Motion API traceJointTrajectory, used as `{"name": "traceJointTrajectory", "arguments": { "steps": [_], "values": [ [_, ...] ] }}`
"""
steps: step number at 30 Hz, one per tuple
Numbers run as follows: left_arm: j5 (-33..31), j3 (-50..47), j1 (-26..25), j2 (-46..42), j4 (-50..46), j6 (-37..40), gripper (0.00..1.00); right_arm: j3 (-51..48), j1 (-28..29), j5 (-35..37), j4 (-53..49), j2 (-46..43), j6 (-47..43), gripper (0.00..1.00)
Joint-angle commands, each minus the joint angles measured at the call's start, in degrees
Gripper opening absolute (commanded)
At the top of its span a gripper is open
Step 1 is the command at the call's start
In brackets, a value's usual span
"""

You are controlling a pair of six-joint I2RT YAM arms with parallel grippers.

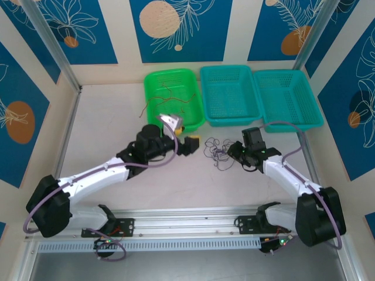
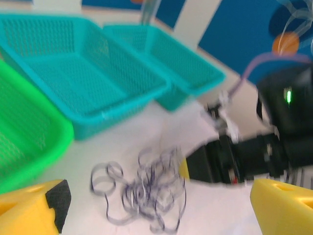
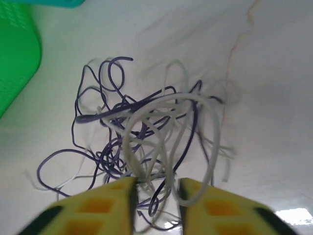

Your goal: Untangle the cables

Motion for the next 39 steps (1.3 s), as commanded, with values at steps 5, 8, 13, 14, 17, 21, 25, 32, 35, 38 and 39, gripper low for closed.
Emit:
{"name": "traceJointTrajectory", "arguments": {
  "steps": [5, 8, 13, 14, 17, 21, 25, 32, 35, 38, 39],
  "values": [
    [-4.7, -1.0, -0.4, 3.0, -6.5, -3.7, 0.93, 1.3, 2.8, -5.4, 4.6, 1.8, -6.5, 0.0],
    [-2.4, -0.3, 0.4, 6.1, -6.1, -8.9, 0.91, 0.9, 4.0, -7.7, 5.2, 1.5, -8.3, 0.0],
    [-0.2, 0.3, 0.8, 12.8, -0.2, -16.9, 0.77, -0.8, 5.1, -12.8, 8.8, 1.5, -8.0, 0.0],
    [-0.5, 0.3, 0.9, 13.9, 0.4, -18.9, 0.73, -0.8, 5.5, -12.8, 8.9, 1.7, -7.8, 0.0],
    [-1.2, -0.5, 1.4, 15.6, 2.2, -23.3, 0.62, -0.7, 6.3, -12.4, 8.9, 2.0, -7.6, 0.0],
    [-4.8, -2.0, 1.7, 16.7, 2.1, -25.5, 0.61, -0.8, 6.6, -12.1, 9.1, 1.9, -7.4, 0.0],
    [-4.8, -3.9, 3.0, 19.3, 6.0, -30.0, 0.61, -0.4, 6.8, -12.1, 9.1, 1.9, -7.4, 0.0],
    [-1.6, -4.9, 4.0, 24.4, 15.1, -37.4, 0.4, -0.6, 6.9, -11.8, 8.6, 1.7, -7.2, 0.0],
    [-0.3, -4.7, 4.1, 26.8, 18.1, -40.2, 0.4, -0.5, 7.0, -11.7, 8.4, 1.5, -7.1, 0.0],
    [1.7, -4.5, 4.1, 28.7, 21.3, -41.8, 0.37, -0.3, 7.0, -11.5, 8.0, 1.4, -7.1, 0.0],
    [2.2, -4.4, 4.1, 29.2, 21.9, -42.2, 0.35, -0.2, 7.0, -11.3, 7.9, 1.2, -7.1, 0.0]
  ]
}}
